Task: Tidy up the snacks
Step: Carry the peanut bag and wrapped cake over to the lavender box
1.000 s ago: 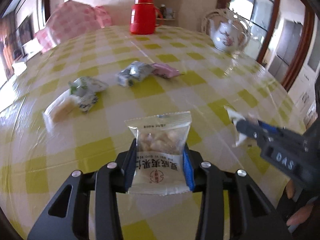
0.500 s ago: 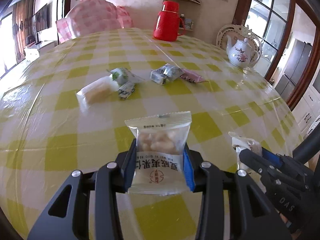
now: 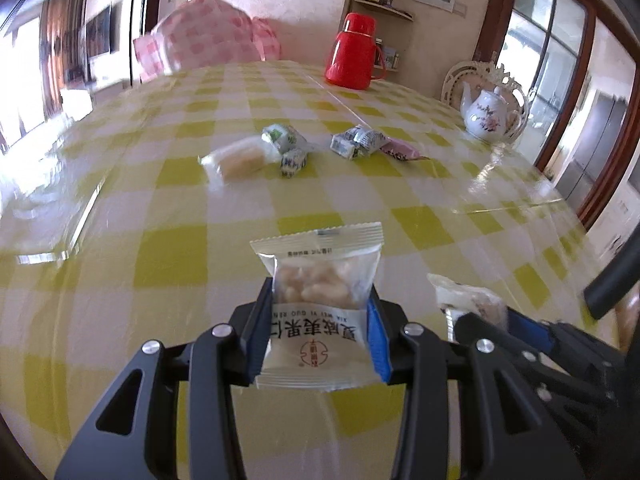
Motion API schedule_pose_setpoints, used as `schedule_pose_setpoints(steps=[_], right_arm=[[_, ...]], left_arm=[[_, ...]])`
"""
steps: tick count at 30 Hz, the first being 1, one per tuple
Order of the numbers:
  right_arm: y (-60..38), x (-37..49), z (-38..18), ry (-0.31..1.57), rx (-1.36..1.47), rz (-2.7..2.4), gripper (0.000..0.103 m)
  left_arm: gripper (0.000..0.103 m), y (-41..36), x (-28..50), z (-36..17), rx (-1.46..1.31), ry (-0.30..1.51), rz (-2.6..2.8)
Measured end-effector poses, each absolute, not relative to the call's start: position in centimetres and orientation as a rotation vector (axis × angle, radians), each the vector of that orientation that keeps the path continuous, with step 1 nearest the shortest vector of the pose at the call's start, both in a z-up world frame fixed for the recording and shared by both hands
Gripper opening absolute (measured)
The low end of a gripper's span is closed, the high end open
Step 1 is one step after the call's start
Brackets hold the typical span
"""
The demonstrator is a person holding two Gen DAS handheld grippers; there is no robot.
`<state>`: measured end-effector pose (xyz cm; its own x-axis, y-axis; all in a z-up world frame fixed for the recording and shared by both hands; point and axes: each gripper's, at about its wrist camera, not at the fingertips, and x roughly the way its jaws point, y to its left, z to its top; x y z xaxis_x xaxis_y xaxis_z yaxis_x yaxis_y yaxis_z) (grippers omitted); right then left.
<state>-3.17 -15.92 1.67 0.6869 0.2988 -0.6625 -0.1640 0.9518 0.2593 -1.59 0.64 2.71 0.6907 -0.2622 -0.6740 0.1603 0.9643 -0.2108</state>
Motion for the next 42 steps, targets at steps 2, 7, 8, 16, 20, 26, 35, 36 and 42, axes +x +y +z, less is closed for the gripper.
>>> schedule_pose_setpoints(steps=[2, 7, 8, 16, 20, 26, 35, 36, 42], right_arm=[[-15.5, -3.5, 1.6, 0.78, 0.19, 0.275, 0.036], [-14.5, -4.5, 1.5, 0.786, 0.205, 0.315, 0.036], [-14.1, -4.7, 1.5, 0.789, 0.204, 0.325, 0.036], [-11.0, -5.7, 1.4, 0.818, 0.192, 0.403, 0.036], [-9.1, -6.3, 1.4, 0.83, 0.17, 0.449, 0.036], [-6.2, -7.3, 1.5, 0.831, 0.114, 0.489, 0.036], [-1.7, -8.7, 1.4, 0.844, 0.045, 0.581, 0.036], [-1.1, -9.0, 1.4, 0.843, 0.033, 0.591, 0.036], [3.1, -10.4, 1.6, 0.84, -0.043, 0.666, 0.036]], left_arm=[[0.042, 1.6, -2.3, 2.6, -0.167, 0.78, -0.244], [0.042, 3.3, -4.5, 2.5, -0.155, 0.783, -0.235], [0.042, 3.8, -5.2, 2.5, -0.149, 0.782, -0.233], [0.042, 6.7, -9.3, 2.8, -0.132, 0.757, -0.217], [0.042, 8.0, -11.0, 2.7, -0.126, 0.75, -0.2], [0.042, 10.5, -13.3, 2.9, -0.15, 0.731, -0.169], [0.042, 14.5, -16.7, 3.4, -0.183, 0.737, -0.124], [0.042, 15.1, -17.1, 3.8, -0.175, 0.732, -0.104], [0.042, 19.9, -18.8, 5.0, -0.137, 0.735, 0.043]])
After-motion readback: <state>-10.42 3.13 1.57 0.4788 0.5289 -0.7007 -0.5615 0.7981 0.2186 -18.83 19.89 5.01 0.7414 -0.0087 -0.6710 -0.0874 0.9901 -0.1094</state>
